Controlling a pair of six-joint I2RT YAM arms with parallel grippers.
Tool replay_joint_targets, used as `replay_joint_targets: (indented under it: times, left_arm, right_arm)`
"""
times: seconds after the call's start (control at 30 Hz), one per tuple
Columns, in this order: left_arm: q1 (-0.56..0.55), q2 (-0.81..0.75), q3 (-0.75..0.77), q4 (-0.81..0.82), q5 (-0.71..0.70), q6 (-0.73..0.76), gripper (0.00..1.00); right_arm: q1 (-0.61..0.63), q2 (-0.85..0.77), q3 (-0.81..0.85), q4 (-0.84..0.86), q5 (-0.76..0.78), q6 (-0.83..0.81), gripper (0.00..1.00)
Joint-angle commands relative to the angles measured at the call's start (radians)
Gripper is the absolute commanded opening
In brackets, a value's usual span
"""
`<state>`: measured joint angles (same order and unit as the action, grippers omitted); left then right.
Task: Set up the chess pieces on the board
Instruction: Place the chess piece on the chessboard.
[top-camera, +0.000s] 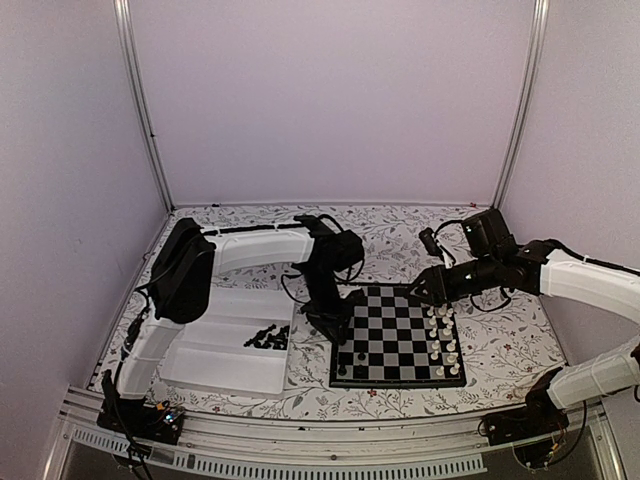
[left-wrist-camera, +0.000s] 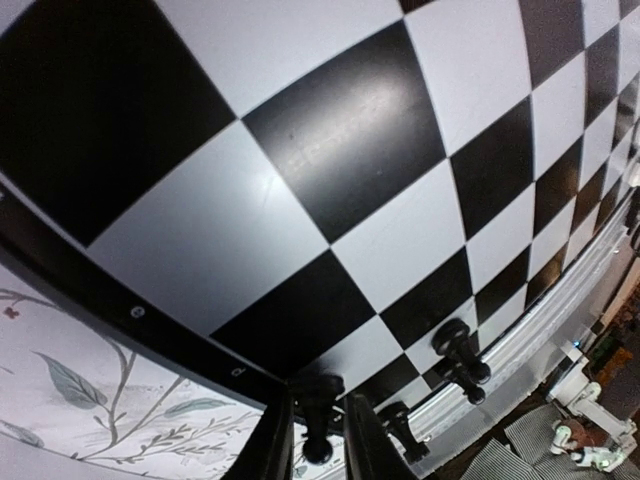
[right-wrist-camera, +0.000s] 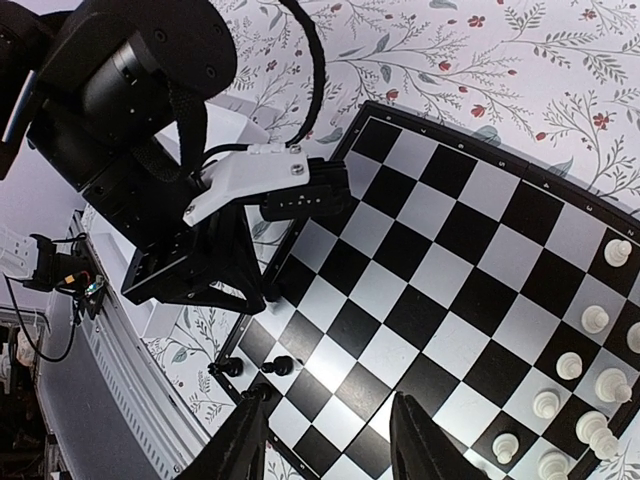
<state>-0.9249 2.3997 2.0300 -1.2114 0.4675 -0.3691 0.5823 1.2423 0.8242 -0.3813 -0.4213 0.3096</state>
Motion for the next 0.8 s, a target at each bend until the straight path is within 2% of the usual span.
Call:
replay_joint_targets:
  times: [0.0,0.37,0.63,0.77]
  left_arm:
    - [-0.002,0.025,0.026,0.005,-0.006,-0.004,0.22]
    - [0.011,-0.022,0.058,-0.005,-0.043,-0.005,0.28]
    - [0.013,-0.151,-0.012,-0.034,-0.163,0.016,0.31]
    - [0.01,-0.251,-0.074,0.072,-0.242,0.039,0.32]
  right_arm:
    - [0.002,-0.019,-0.007,0.025,-0.01,0.012,0.44]
    - [0.003,-0.004,0.005,0.023,-0.012,0.013,0.44]
    - [0.002,0.004,0.032,-0.024,-0.007,-0.02,0.44]
    - [0.005,0.028,0.047,-0.027,-0.011,-0.03,0.44]
